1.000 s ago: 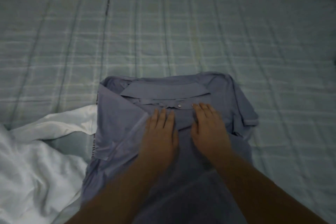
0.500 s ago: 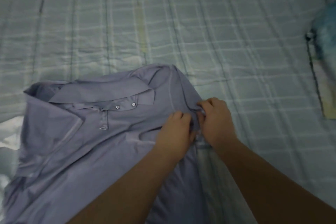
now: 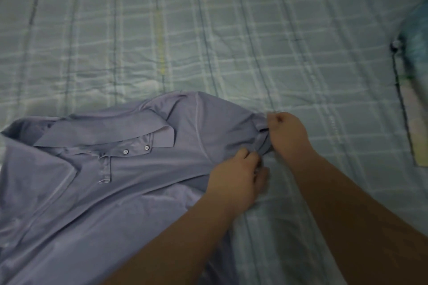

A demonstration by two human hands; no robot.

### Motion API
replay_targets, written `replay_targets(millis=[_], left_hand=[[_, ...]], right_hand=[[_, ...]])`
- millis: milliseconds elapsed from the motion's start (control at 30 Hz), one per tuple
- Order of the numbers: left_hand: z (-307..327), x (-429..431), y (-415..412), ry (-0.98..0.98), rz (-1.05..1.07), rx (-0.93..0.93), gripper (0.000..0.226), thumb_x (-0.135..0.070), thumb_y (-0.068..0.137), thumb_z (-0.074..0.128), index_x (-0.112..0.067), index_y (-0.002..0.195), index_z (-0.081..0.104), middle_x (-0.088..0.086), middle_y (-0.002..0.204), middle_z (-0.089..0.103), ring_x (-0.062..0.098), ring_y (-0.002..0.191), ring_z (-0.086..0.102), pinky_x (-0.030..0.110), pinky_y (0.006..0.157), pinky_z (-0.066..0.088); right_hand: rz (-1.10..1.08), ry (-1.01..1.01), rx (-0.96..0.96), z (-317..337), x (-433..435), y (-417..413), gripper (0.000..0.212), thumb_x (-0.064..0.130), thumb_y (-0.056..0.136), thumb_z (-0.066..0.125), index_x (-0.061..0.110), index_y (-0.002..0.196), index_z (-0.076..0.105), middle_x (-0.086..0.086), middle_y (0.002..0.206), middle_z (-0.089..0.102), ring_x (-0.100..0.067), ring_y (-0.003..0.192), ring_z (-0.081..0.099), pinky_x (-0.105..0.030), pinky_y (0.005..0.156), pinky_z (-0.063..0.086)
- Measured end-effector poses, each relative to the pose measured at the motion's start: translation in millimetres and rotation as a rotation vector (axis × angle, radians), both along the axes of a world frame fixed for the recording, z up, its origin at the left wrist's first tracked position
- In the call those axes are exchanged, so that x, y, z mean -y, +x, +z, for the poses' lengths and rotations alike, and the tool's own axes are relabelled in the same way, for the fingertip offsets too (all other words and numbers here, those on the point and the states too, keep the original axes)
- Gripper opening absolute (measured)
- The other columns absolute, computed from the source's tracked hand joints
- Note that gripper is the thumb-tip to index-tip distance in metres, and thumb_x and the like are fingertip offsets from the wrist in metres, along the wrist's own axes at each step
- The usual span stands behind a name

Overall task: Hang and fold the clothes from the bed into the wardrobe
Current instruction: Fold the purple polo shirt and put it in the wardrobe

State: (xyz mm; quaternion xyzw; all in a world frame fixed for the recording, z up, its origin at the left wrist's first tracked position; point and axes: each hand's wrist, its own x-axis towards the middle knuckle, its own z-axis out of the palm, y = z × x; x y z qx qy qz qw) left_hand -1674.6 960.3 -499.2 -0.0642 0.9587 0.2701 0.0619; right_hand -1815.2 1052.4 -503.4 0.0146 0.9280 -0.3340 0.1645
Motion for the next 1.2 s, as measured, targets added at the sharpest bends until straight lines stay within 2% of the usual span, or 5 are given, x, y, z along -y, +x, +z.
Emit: replay_targets(millis=[133,333,700,1067,1200], left_hand=[[-3.6,1.7,1.5,0.063,-0.043,-0.008,0.039,-0.047,0.094,0.031,-0.025,0.101,0.062,-0.002,0.098,0.057,0.026,0.076,0.063,0.042,0.058,0.05],[-0.9,9.0,9.5,0.106,-0.117,0.059,0.045,-0.04,0.08,0.028,-0.028,0.106,0.062,-0.002,0.101,0.061,0.028,0.086,0.065,0.041,0.067,0.052],[0.2,38.3,12.4,0.442,-0.056,0.043,0.039,-0.017,0.08,0.039,-0.017,0.104,0.07,0.004,0.104,0.066,0.022,0.097,0.062,0.034,0.088,0.051],[33.1,161.3,86.4,0.074,0.178,0.101,0.031,-0.018,0.084,0.051,-0.021,0.114,0.059,0.003,0.116,0.056,0.028,0.108,0.053,0.042,0.085,0.048],[32.8,210.3,135.9,0.04,0.218,0.137,0.03,-0.023,0.08,0.044,-0.02,0.105,0.06,0.002,0.11,0.057,0.025,0.103,0.052,0.039,0.083,0.046]], right_hand=[[-0.011,0.008,0.026,-1.6,1.1,4.9,0.046,0.055,0.095,0.049,0.013,0.079,0.058,-0.01,0.081,0.062,-0.031,0.088,0.06,-0.031,0.074,0.037],[0.068,0.104,-0.223,-7.6,-2.0,15.6,0.018,0.021,0.093,0.054,0.012,0.077,0.053,-0.015,0.079,0.059,-0.035,0.082,0.058,-0.032,0.066,0.03],[-0.172,-0.05,0.026,16.6,4.3,-1.5,0.027,0.013,0.09,0.052,-0.008,0.075,0.061,-0.02,0.066,0.054,-0.026,0.068,0.052,-0.036,0.062,0.041],[0.075,-0.137,-0.101,75.4,149.1,104.6,0.04,0.025,0.1,0.048,0.006,0.065,0.046,-0.01,0.055,0.047,-0.013,0.05,0.053,-0.025,0.051,0.046],[0.035,-0.208,0.056,49.8,221.5,140.8,0.037,0.037,0.097,0.037,0.011,0.084,0.06,-0.015,0.075,0.066,-0.036,0.07,0.068,-0.051,0.068,0.059]])
